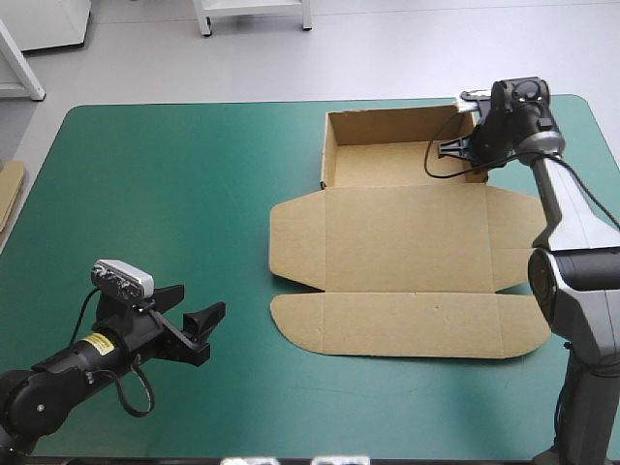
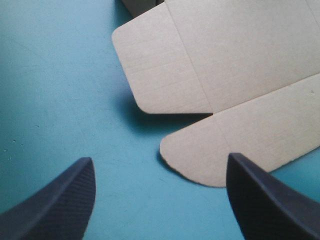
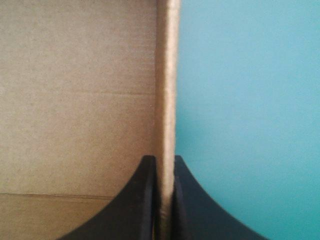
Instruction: Fold the box
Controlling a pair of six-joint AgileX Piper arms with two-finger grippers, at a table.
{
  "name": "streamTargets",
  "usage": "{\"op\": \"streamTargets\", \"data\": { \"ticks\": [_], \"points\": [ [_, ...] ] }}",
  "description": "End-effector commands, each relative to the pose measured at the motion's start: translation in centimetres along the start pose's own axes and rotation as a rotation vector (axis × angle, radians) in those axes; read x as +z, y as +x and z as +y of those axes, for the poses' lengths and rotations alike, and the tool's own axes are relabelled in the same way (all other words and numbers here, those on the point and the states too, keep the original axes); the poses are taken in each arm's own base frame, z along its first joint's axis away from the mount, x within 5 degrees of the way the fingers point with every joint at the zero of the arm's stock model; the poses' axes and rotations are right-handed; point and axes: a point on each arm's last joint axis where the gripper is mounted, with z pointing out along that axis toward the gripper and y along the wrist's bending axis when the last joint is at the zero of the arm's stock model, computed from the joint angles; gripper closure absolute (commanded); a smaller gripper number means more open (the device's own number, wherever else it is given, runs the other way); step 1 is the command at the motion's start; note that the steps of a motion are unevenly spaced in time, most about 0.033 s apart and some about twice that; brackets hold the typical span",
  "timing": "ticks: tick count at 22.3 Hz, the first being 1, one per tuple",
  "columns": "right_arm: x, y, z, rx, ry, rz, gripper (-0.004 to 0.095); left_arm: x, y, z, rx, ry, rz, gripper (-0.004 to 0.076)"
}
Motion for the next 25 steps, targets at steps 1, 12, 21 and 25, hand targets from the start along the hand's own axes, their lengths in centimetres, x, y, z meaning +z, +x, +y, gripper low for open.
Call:
{"op": "streamTargets", "data": {
  "ticks": [1,12,21,25],
  "points": [
    [-4.8,-0.4,-3.4,0.050,0.049,-0.107,0.0911,-0.5,-1.2,-0.2,-0.009,-0.002,-0.076,0.0195],
    [-4.9,0.3,-11.5,0.197,0.162,-0.098,0.0911,-0.5,-1.2,-0.2,-0.009,0.000,-0.073,0.0195],
    [-5.7,2.5,-19.5,0.365,0.243,-0.090,0.0911,-0.5,-1.1,-0.2,-0.009,0.001,-0.069,0.0195],
    [-6.2,4.1,-23.3,0.460,0.258,-0.094,0.0911,-0.5,-1.1,-0.2,-0.009,0.001,-0.069,0.0195]
  ]
}}
